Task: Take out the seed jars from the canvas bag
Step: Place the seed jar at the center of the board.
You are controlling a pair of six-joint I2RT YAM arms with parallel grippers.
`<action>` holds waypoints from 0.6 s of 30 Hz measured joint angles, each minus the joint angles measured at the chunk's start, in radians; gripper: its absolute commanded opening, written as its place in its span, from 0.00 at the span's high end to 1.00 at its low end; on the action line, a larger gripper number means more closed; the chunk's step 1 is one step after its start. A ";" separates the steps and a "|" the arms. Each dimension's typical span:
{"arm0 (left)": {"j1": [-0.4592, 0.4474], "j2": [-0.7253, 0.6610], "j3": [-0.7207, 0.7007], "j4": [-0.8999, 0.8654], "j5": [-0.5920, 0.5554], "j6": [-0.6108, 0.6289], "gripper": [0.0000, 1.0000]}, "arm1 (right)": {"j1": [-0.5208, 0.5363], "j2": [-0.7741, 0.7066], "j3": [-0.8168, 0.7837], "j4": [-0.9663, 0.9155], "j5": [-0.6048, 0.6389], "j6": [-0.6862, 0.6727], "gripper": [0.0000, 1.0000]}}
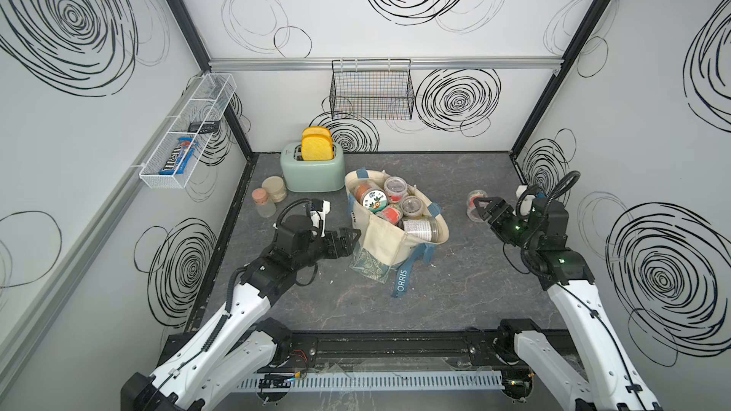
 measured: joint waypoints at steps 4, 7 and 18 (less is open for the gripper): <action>0.000 0.000 0.000 0.005 0.000 0.000 0.04 | -0.106 0.051 -0.051 -0.055 -0.042 -0.013 0.23; 0.000 0.000 -0.001 0.007 0.000 -0.001 0.04 | -0.154 0.114 -0.061 -0.075 -0.065 -0.010 0.23; 0.000 -0.011 -0.019 0.029 0.001 -0.011 0.04 | -0.245 0.288 -0.116 -0.061 -0.109 0.104 0.22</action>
